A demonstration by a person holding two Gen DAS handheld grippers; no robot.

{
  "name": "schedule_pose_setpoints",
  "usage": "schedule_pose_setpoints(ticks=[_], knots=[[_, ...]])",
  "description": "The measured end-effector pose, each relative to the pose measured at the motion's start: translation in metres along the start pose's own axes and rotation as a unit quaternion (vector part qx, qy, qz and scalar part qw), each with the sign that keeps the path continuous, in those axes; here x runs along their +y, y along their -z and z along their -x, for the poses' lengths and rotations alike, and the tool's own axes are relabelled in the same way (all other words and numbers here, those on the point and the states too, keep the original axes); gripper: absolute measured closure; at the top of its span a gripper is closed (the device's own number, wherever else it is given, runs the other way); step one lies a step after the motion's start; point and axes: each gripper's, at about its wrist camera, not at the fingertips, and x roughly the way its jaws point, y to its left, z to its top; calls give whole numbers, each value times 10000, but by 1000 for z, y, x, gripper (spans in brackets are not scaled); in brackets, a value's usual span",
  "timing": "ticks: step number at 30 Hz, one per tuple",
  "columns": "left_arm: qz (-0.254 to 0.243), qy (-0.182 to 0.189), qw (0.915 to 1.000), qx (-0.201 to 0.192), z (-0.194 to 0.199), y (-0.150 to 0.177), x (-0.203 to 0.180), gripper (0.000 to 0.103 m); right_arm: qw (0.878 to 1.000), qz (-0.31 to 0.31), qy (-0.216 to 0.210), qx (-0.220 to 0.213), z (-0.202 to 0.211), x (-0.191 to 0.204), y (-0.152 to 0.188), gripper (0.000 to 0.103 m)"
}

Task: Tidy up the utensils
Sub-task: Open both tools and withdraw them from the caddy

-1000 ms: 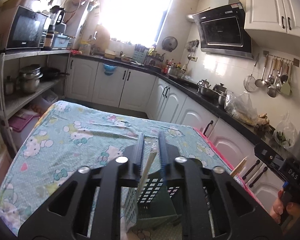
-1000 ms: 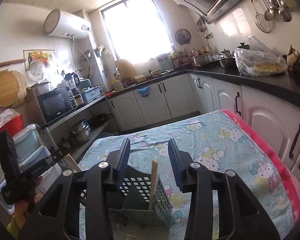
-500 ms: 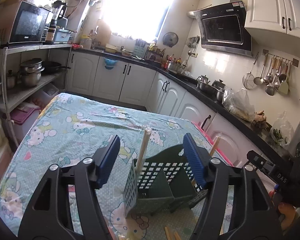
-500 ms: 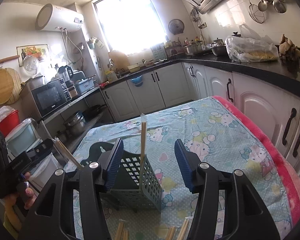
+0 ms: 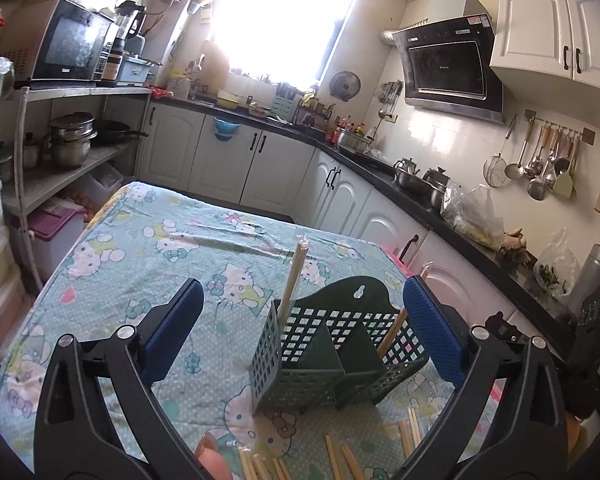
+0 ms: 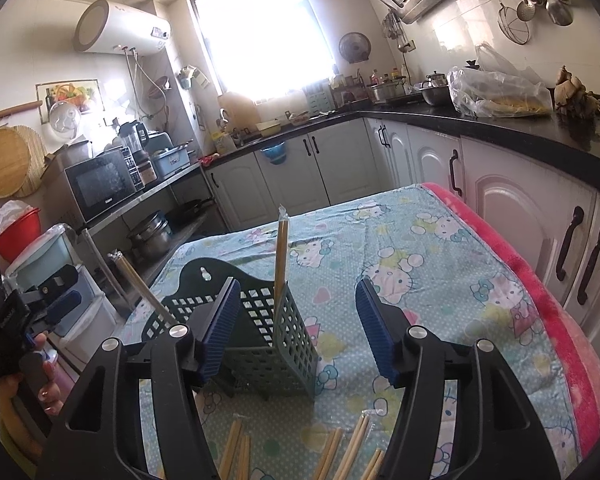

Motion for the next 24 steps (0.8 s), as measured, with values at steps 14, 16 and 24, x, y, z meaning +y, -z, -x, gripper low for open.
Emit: schedule_pose_setpoints(ticks=[14, 16, 24], knots=[[57, -123, 9999, 53, 14, 14, 8, 11, 9997, 164, -131, 136, 13, 7, 17, 44], [78, -135, 9998, 91, 15, 16, 10, 11, 9996, 180, -155, 161, 15, 8, 19, 44], [93, -243, 9993, 265, 15, 29, 14, 11, 9989, 289, -187, 308, 16, 10, 28, 44]])
